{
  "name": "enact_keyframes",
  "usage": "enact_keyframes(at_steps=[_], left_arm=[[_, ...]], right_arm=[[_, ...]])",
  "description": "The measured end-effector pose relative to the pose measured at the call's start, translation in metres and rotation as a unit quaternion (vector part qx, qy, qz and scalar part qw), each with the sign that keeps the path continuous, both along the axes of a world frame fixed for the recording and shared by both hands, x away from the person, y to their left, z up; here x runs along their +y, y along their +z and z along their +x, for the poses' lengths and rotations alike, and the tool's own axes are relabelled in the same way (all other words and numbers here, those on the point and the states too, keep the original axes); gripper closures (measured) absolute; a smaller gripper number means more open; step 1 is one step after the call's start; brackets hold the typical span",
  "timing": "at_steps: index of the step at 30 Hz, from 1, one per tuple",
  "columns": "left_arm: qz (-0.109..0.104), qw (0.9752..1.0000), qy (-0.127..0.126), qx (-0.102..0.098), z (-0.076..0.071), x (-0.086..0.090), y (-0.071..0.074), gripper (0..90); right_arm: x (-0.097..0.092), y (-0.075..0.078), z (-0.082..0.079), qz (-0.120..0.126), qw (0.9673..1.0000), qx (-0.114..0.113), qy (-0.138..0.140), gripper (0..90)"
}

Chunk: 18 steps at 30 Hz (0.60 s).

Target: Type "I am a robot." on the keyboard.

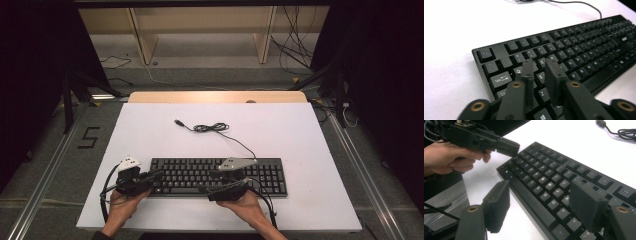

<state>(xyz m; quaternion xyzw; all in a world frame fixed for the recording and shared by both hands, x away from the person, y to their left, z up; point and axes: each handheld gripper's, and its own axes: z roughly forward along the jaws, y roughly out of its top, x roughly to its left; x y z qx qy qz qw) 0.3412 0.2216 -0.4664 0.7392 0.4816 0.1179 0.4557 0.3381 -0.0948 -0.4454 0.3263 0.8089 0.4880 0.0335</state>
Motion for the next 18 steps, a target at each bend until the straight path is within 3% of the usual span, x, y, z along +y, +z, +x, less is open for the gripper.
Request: enact_keyframes(at_steps=[12,18], left_arm=[[-0.038,0.9991,-0.01,-0.017,-0.012,-0.001,0.007,42.7],[-0.048,0.9983,-0.01,-0.031,-0.016,-0.002,0.009,33.9]], right_arm=[[0.003,-0.002,0.003,-0.001,1.0,-0.003,0.003,35.5],[0.005,-0.004,0.005,-0.002,1.0,-0.001,0.008,45.0]])
